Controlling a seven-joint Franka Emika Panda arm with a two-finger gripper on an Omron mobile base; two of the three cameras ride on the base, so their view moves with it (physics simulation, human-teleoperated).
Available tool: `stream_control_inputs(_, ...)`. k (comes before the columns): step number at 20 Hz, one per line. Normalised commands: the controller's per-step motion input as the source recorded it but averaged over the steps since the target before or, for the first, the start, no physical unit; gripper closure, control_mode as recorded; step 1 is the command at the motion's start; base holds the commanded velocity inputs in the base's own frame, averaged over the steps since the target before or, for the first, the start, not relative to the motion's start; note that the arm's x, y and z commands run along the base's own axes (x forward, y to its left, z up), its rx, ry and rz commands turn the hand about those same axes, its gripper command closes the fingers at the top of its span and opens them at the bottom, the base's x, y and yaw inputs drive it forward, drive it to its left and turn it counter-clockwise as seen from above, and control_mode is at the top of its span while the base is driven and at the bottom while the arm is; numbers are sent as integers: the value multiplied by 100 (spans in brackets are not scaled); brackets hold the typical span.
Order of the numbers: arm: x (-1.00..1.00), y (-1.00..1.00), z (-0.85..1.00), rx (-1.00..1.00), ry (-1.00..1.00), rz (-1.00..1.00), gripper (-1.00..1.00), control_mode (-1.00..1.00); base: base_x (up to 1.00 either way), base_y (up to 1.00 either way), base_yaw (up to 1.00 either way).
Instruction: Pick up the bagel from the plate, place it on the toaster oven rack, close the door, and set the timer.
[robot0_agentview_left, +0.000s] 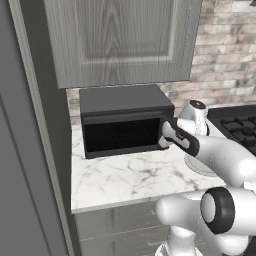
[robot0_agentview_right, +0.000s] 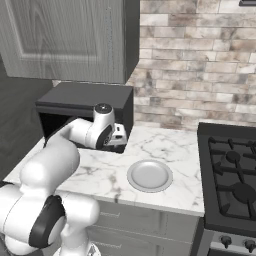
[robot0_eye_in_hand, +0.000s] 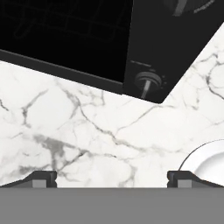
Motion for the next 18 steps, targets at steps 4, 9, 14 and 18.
stream_control_inputs(4, 31, -1, -9, 0, 0, 0, -100, -100, 0, 0, 0)
stream_control_inputs(9, 26, -8, -14, 0, 0, 0, -100, -100, 0, 0, 0)
stream_control_inputs(14, 12, -14, -22, 0, 0, 0, -100, -100, 0, 0, 0)
stream_control_inputs(18, 14, -4, -16, 0, 0, 0, -100, -100, 0, 0, 0)
